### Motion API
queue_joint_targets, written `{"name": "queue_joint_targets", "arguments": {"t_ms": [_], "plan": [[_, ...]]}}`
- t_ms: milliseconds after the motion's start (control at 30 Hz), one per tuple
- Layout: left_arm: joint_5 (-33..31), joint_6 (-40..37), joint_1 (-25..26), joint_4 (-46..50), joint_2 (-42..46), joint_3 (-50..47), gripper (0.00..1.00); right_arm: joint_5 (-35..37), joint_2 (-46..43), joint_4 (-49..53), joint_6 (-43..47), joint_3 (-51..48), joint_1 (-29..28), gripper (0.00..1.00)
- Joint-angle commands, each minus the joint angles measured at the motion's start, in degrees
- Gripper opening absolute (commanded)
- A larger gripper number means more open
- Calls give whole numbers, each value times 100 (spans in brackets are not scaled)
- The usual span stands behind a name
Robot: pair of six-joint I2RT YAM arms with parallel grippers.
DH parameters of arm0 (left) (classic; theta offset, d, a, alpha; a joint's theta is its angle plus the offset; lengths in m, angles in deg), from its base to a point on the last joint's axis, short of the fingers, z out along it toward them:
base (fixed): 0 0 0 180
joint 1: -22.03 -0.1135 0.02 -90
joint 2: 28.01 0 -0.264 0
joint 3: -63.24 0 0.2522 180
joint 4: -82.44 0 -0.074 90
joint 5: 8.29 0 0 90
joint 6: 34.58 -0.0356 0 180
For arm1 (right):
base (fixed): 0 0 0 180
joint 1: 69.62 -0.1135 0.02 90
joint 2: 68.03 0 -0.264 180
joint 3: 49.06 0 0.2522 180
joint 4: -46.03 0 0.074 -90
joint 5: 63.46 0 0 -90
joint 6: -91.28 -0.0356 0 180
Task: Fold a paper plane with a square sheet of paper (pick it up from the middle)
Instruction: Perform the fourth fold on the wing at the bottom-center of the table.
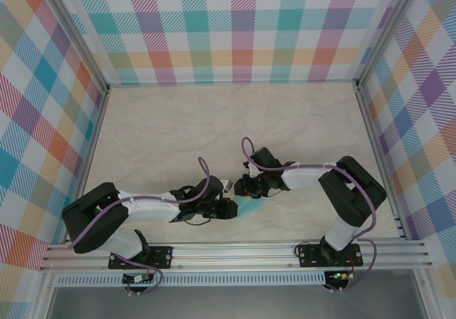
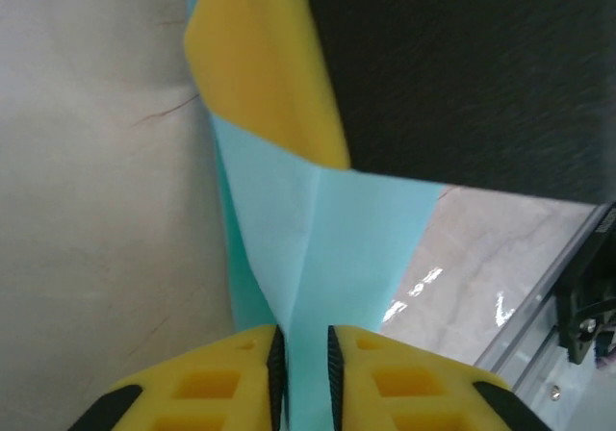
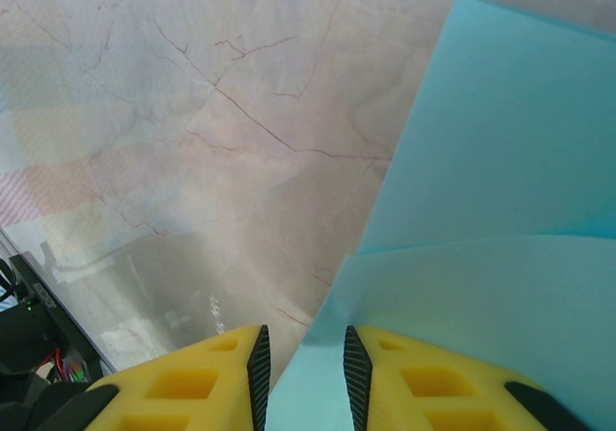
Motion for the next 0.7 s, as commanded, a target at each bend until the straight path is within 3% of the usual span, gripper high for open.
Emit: {"name": "queue_joint_targets", "arguments": {"t_ms": [0, 167, 667], "plan": [[193, 1, -40, -365, 68, -63, 16, 272, 146, 637, 139, -228, -40, 31], [165, -7, -48, -307, 60, -96, 7, 273, 172, 619, 130, -226, -40, 31], [360, -451, 26, -236, -13, -186, 0, 305, 163, 573, 87, -312, -39, 31]]}}
